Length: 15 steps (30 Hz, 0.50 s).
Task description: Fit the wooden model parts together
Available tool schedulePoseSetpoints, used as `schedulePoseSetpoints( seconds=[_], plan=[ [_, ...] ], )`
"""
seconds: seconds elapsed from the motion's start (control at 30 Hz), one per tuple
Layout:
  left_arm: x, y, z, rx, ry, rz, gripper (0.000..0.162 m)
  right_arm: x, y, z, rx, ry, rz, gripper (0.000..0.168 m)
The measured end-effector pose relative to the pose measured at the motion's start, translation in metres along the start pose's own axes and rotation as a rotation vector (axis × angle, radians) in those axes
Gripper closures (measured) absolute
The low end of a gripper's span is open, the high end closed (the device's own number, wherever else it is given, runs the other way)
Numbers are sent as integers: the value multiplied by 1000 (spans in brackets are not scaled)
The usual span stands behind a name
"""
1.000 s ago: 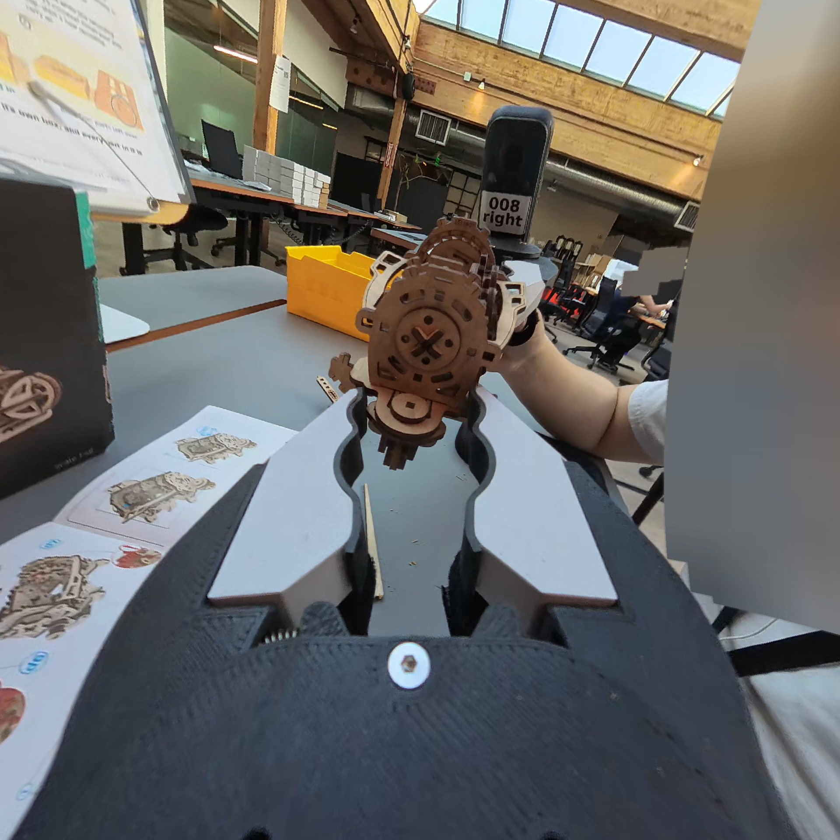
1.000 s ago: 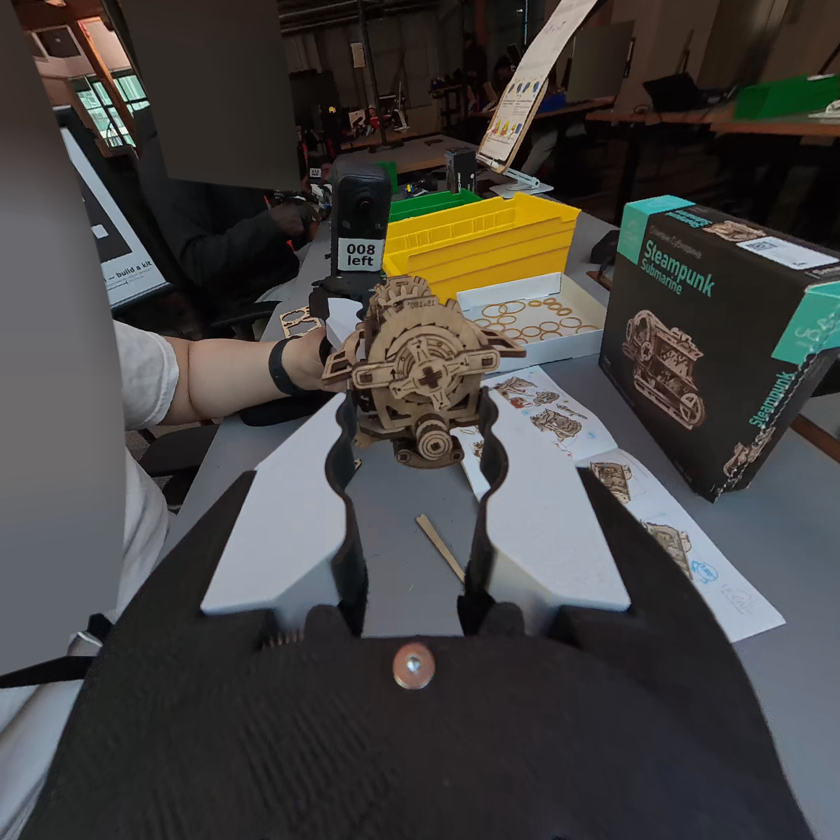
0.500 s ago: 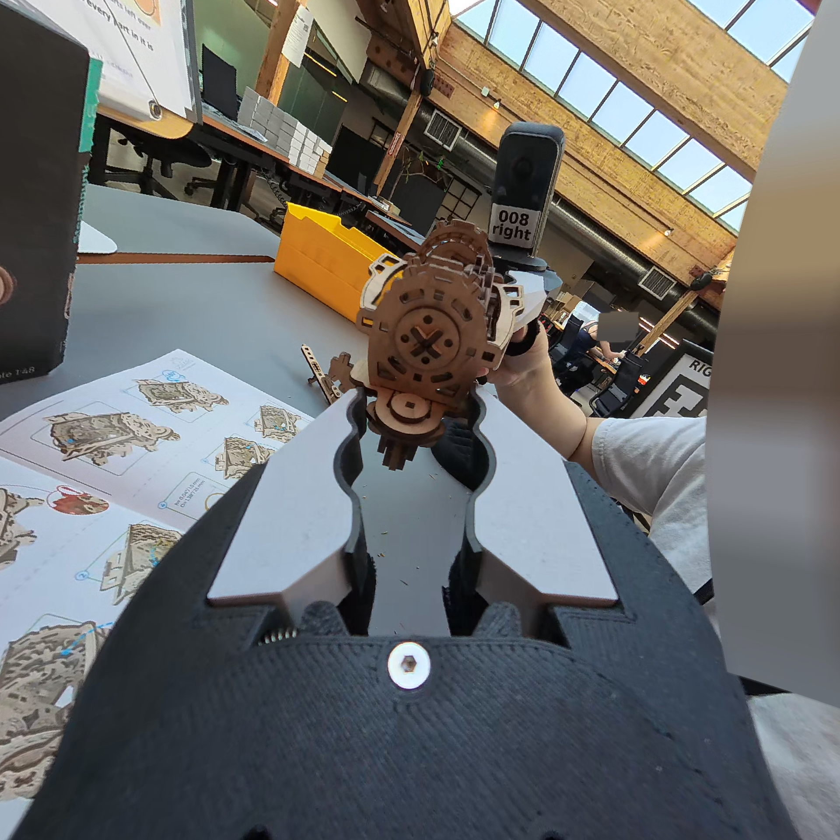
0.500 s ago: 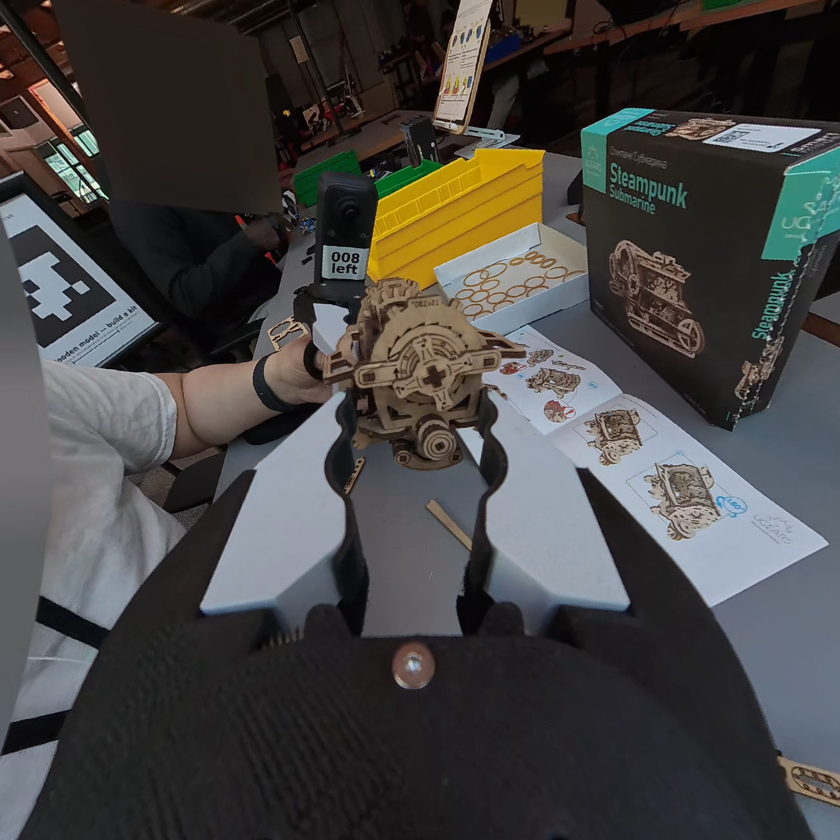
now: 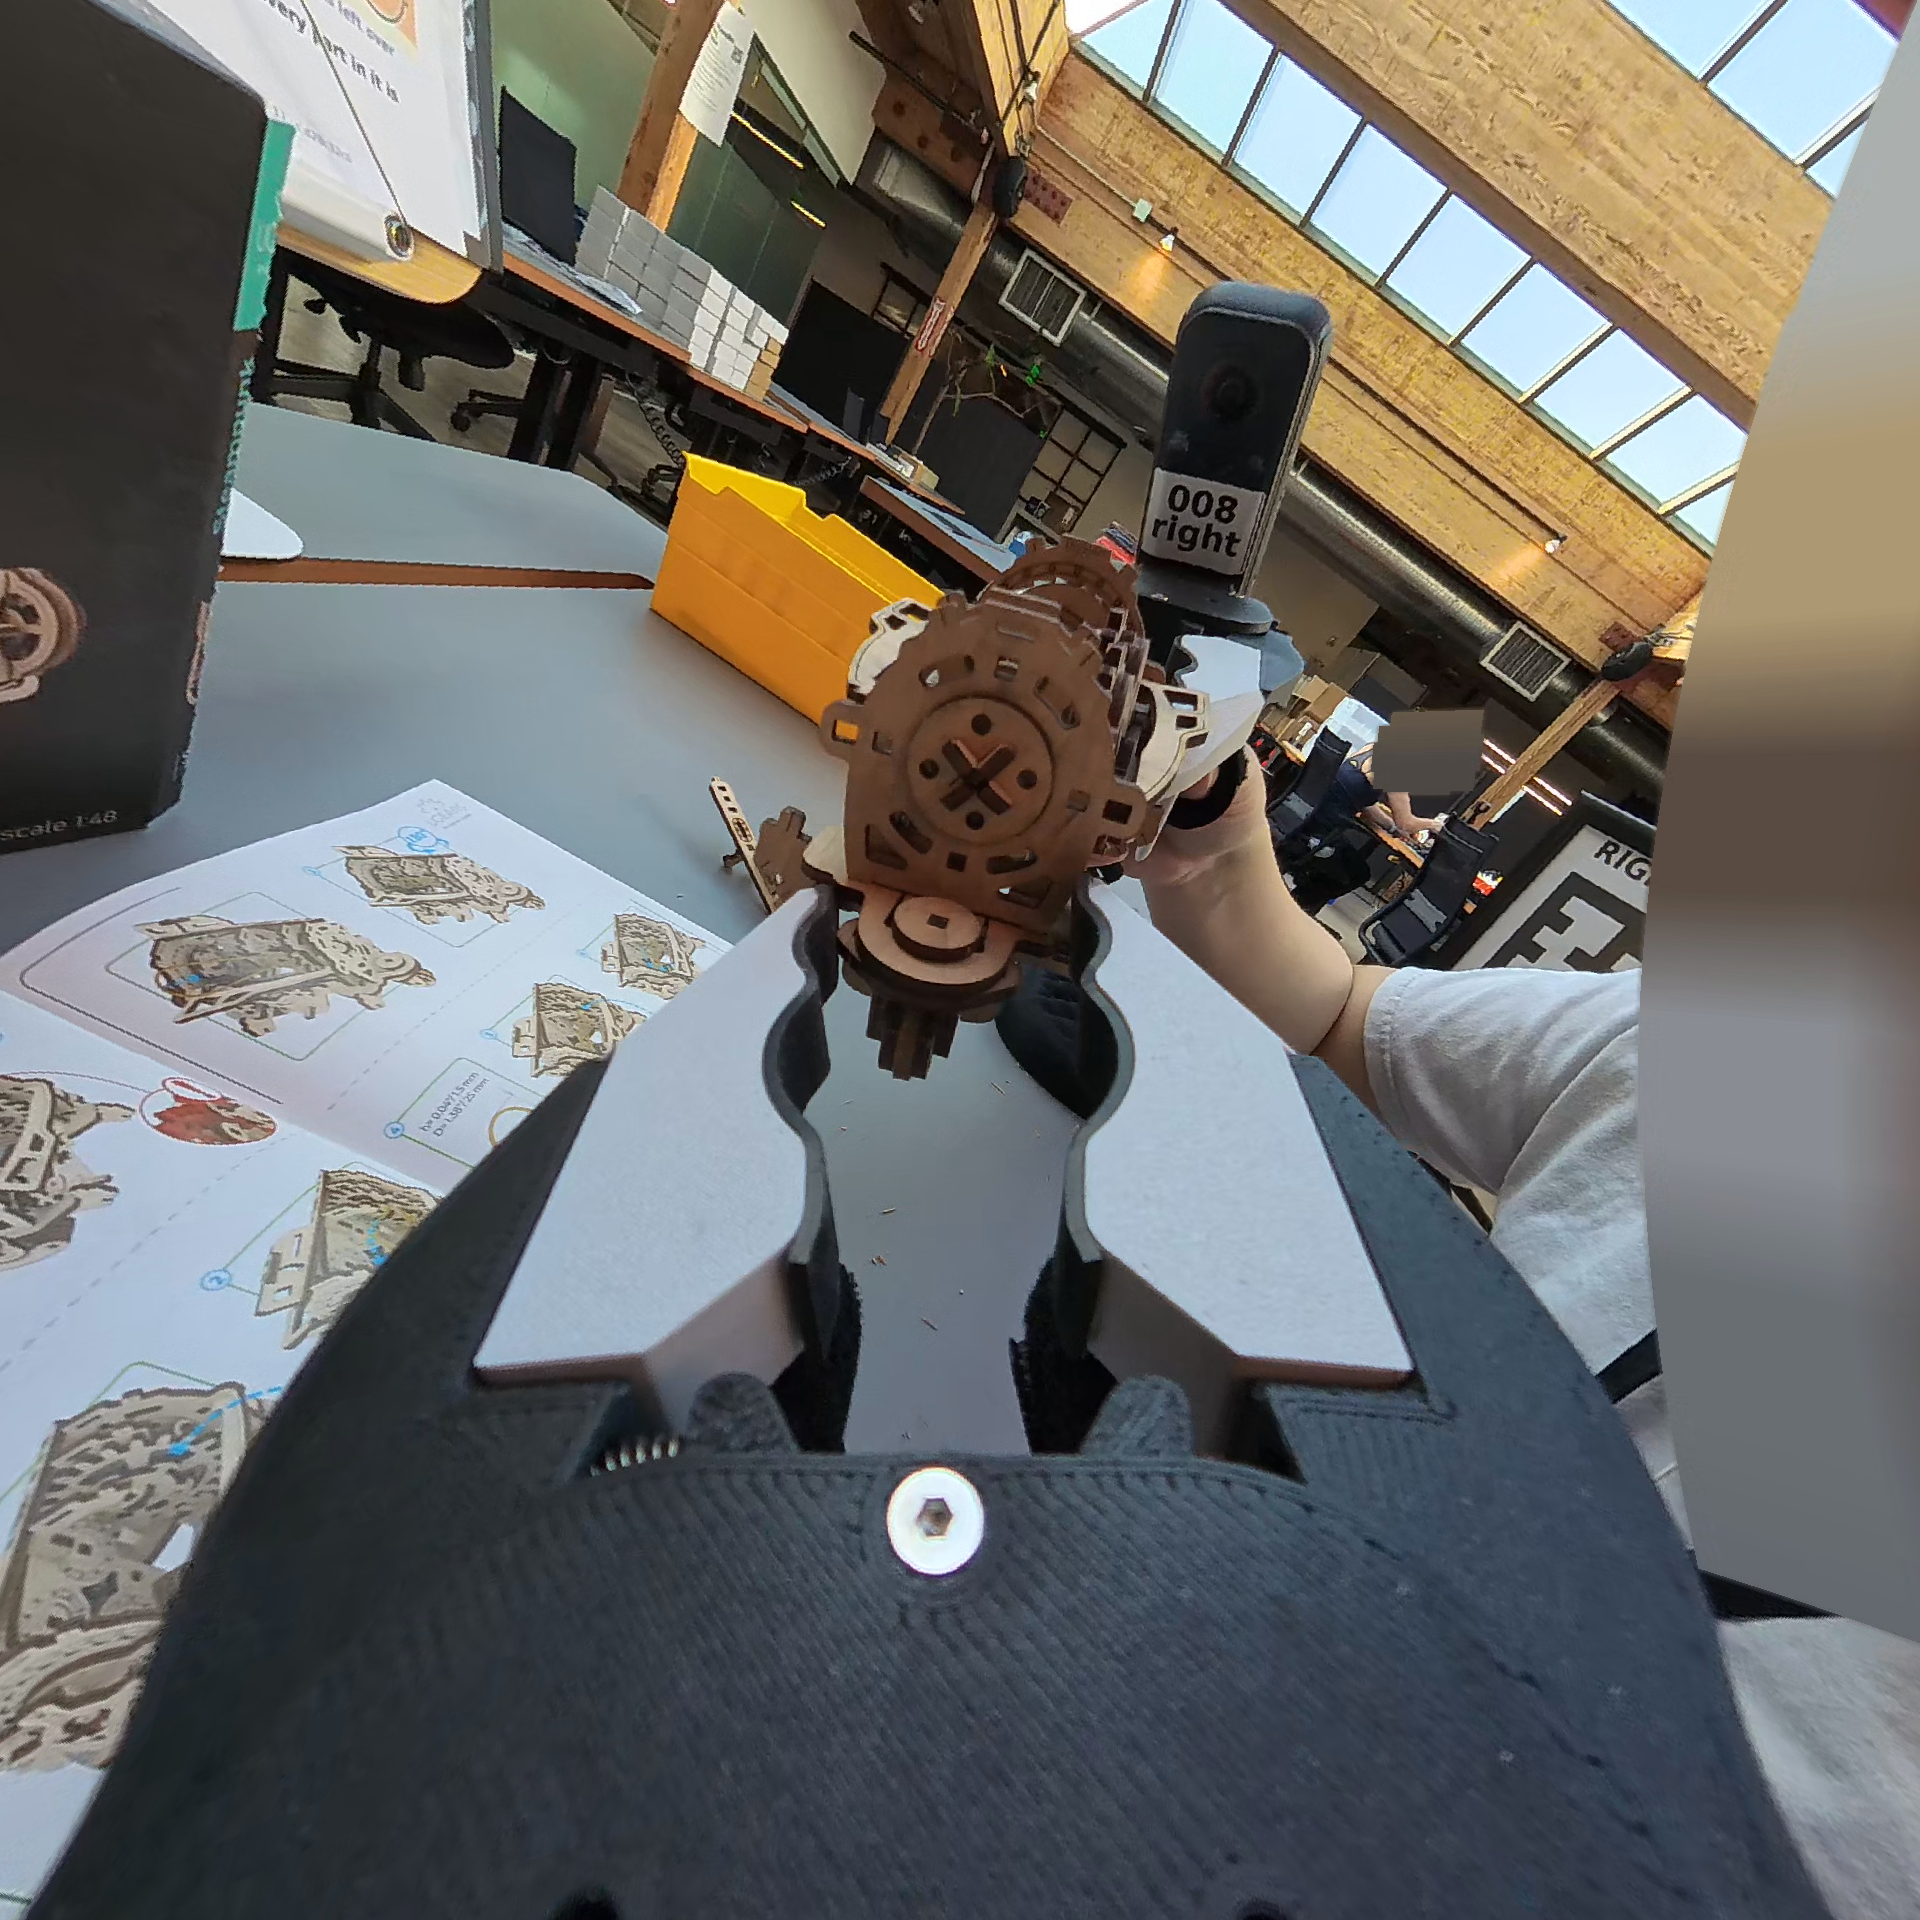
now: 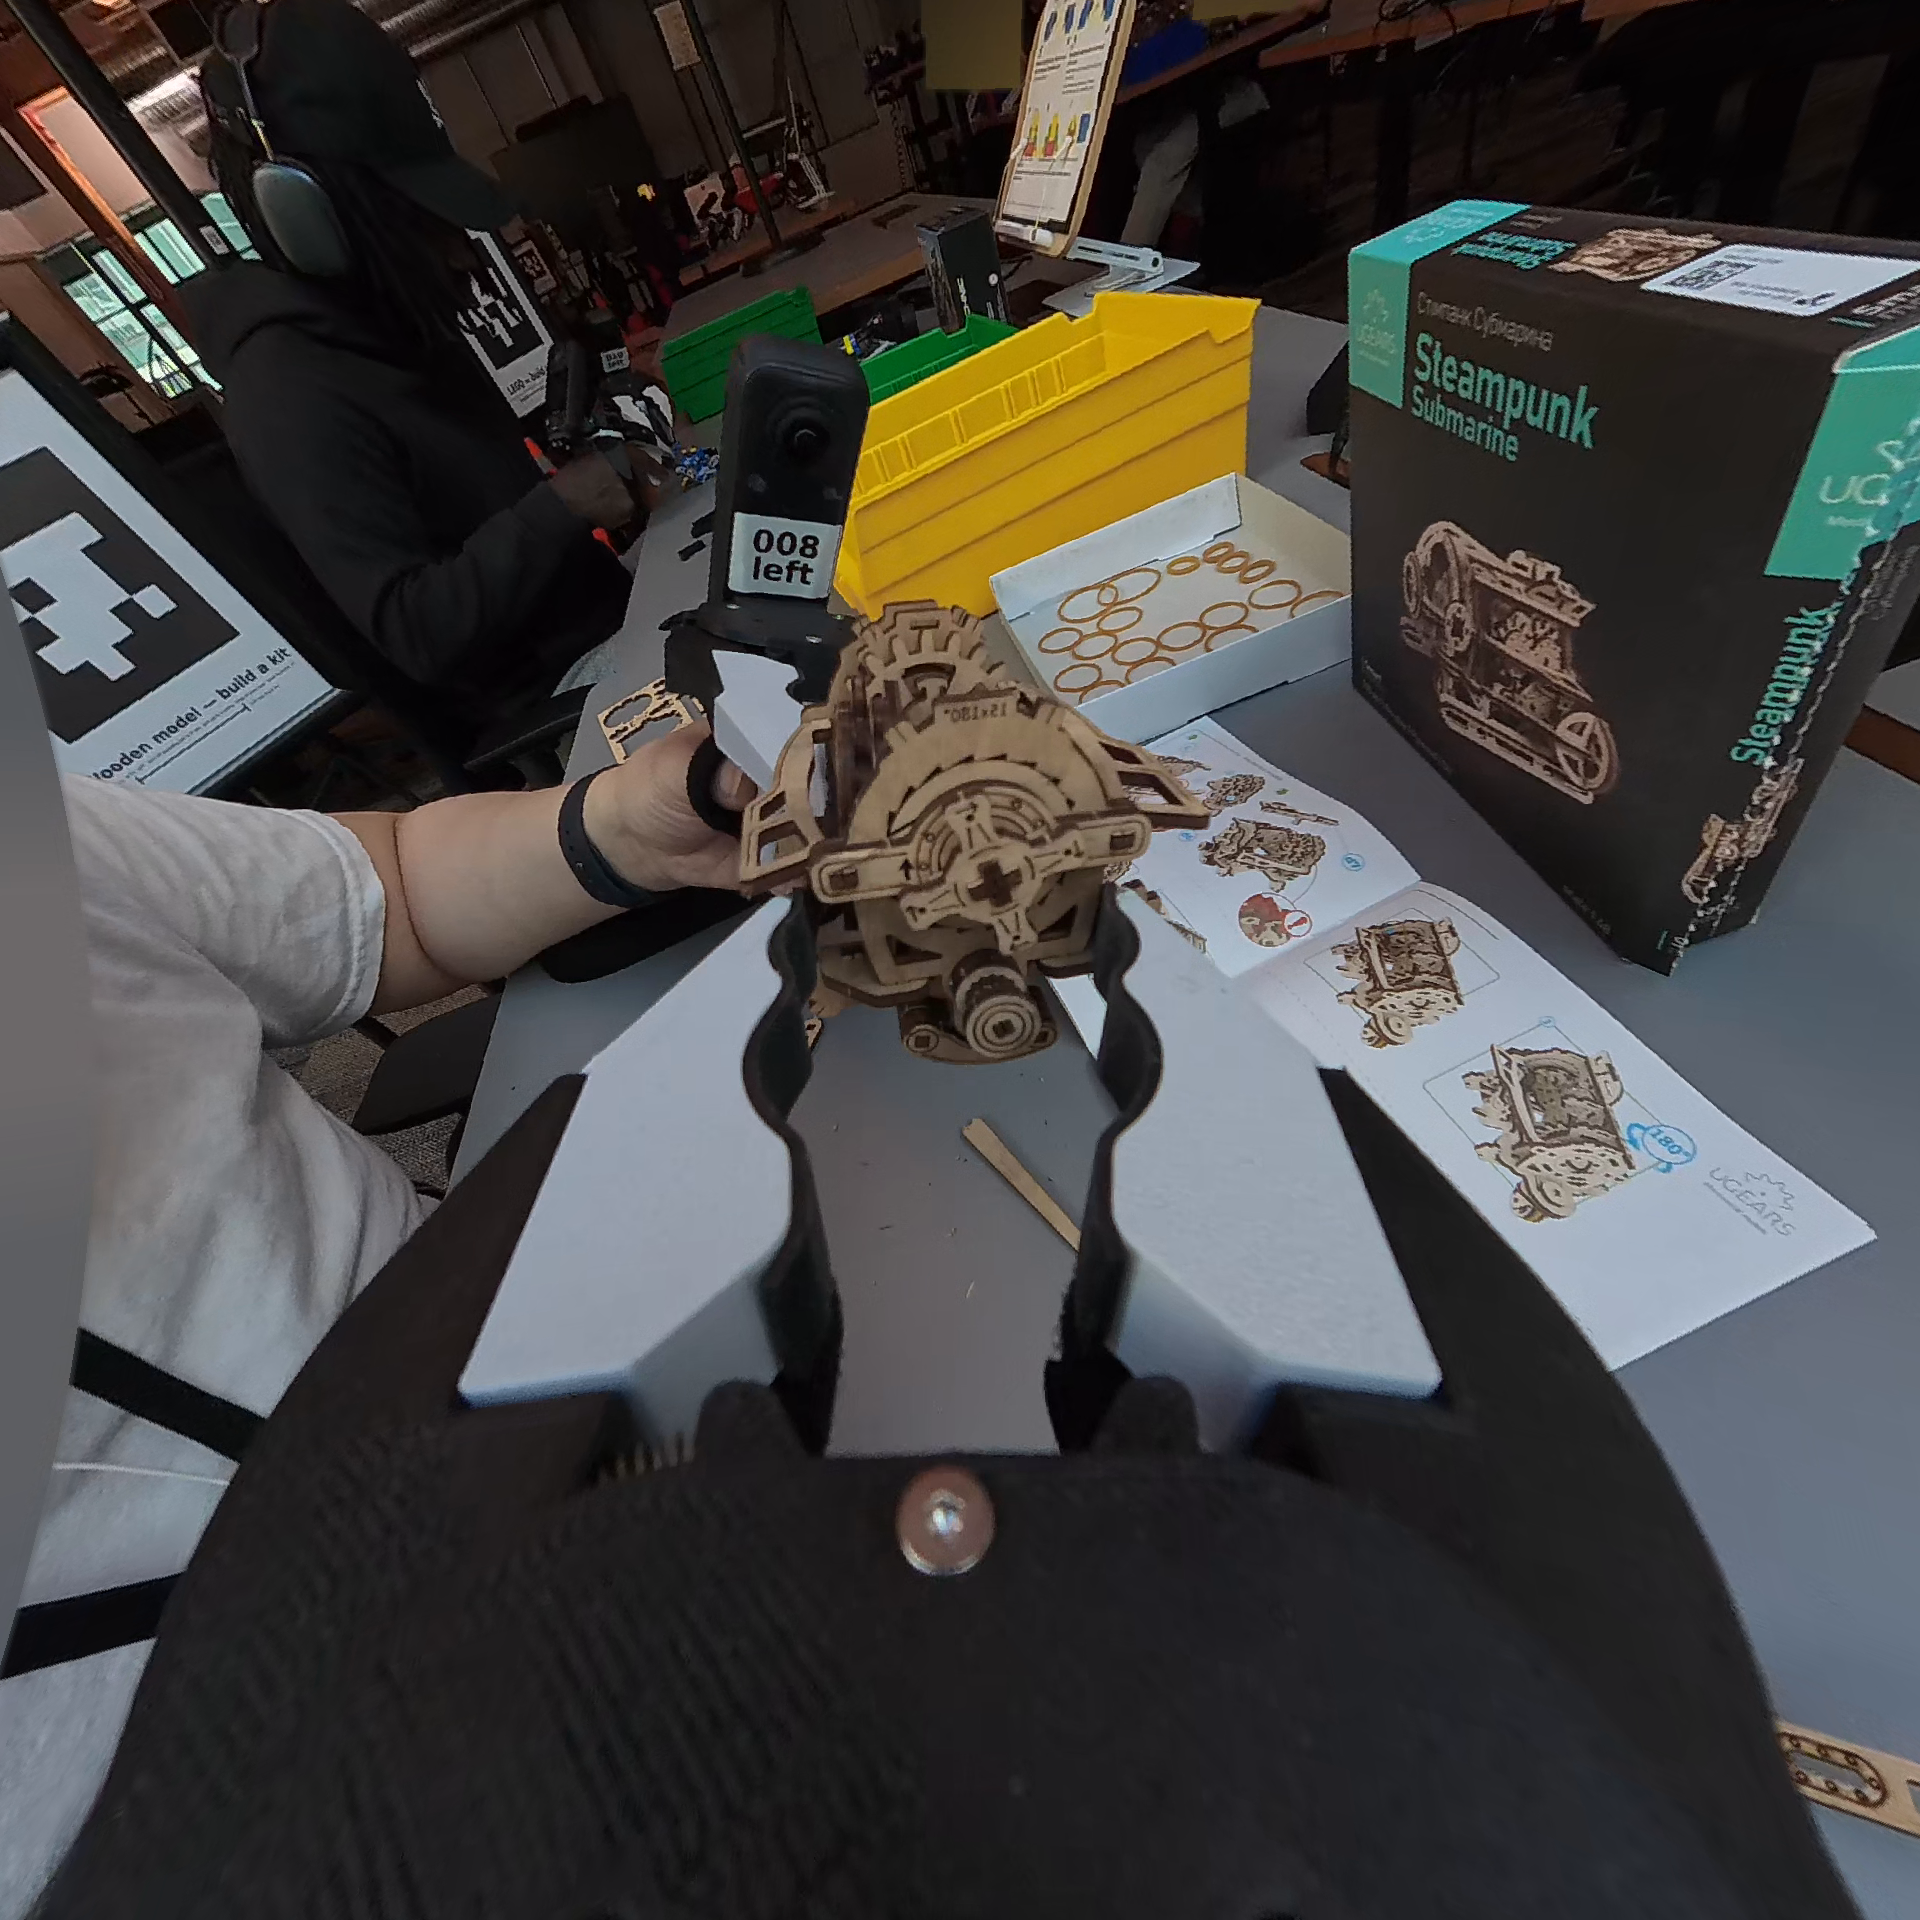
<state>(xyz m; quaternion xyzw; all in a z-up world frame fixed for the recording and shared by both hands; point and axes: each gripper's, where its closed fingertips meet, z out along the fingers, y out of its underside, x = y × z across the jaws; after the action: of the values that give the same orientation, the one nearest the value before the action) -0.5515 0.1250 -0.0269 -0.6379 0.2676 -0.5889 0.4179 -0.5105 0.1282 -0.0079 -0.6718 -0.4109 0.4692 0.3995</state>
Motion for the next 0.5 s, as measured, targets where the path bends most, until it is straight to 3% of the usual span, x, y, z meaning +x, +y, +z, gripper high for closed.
schedulePoseSetpoints(
  seconds=[0.5],
  plan=[
    [1, 0, 0, -23, -46, 124, 120, -3, 3, -2, -37, -22, -38, 115]
  ],
)
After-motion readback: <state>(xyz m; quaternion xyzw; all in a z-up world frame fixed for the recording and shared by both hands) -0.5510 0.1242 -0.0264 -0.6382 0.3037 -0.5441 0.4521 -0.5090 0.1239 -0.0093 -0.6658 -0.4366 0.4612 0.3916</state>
